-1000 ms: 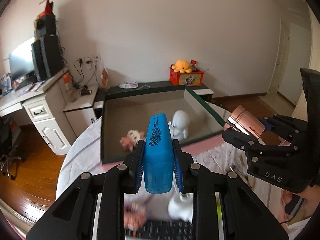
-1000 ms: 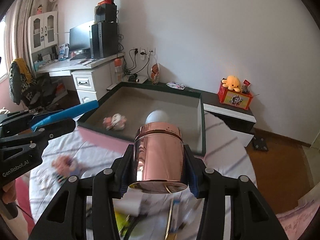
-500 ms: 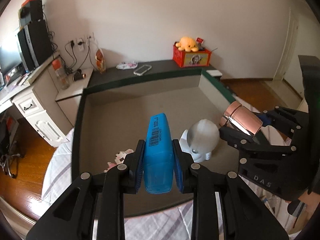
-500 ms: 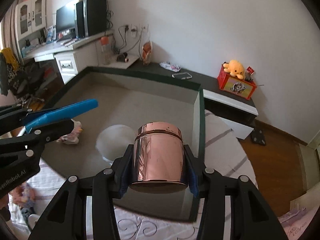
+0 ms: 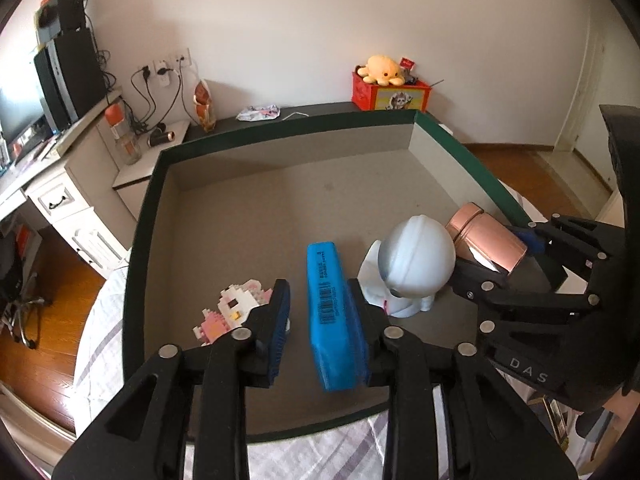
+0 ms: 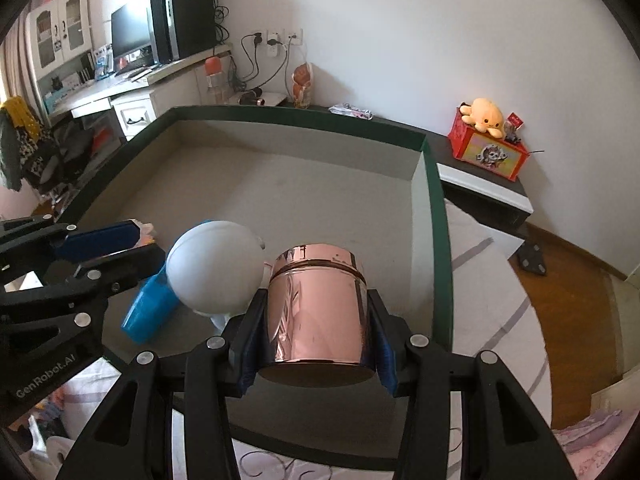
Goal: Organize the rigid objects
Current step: 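Carry blue case and copper cylinder into the box and open both tools, then withdraw both tools from the box back over the bed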
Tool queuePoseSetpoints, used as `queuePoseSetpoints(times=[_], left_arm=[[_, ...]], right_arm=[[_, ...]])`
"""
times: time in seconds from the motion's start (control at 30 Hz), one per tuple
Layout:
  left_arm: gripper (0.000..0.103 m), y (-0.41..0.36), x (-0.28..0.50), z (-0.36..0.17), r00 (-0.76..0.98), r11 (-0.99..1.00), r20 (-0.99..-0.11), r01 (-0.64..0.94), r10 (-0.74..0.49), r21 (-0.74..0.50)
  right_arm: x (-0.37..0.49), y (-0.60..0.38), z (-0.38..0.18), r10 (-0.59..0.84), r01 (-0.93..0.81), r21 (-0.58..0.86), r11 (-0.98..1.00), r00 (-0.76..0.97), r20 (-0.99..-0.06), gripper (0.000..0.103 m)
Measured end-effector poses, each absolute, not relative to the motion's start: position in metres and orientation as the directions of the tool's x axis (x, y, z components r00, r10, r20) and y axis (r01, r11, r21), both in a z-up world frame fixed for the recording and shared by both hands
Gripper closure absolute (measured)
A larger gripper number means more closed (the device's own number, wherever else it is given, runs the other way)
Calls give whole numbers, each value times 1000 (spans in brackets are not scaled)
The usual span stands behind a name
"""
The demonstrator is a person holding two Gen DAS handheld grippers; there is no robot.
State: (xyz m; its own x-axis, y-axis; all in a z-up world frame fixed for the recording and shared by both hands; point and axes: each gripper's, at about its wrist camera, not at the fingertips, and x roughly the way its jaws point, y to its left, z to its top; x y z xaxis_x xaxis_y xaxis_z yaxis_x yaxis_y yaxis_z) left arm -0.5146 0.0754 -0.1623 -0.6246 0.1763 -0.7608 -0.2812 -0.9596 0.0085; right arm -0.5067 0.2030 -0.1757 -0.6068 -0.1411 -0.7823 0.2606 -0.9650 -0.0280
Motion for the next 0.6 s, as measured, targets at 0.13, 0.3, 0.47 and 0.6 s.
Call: queuePoseSetpoints(times=[0.13,0.3,0.47,0.6], left_arm=[[36,68,-503,-152,-647,-964,-739,-267,187,-10],[18,52,-484,-134,-676,-968,-706,-243,209,-54],[8,40,-455,-113,-715,-977,-674,-209,185,-46],[5,30,-424,-98,-754,-982,-635,-187,167,-36]], right_arm=[[-497,200,-167,-109,251,-71,-965,-637,-763,37],[-478,200,-144,-107,240,-81,-967,-679,-726,26],[-451,193,-121,-113,241,-94,-966,-720,-685,24],[-421,187,-102,-122,247,-107,-963,-755,-644,23]])
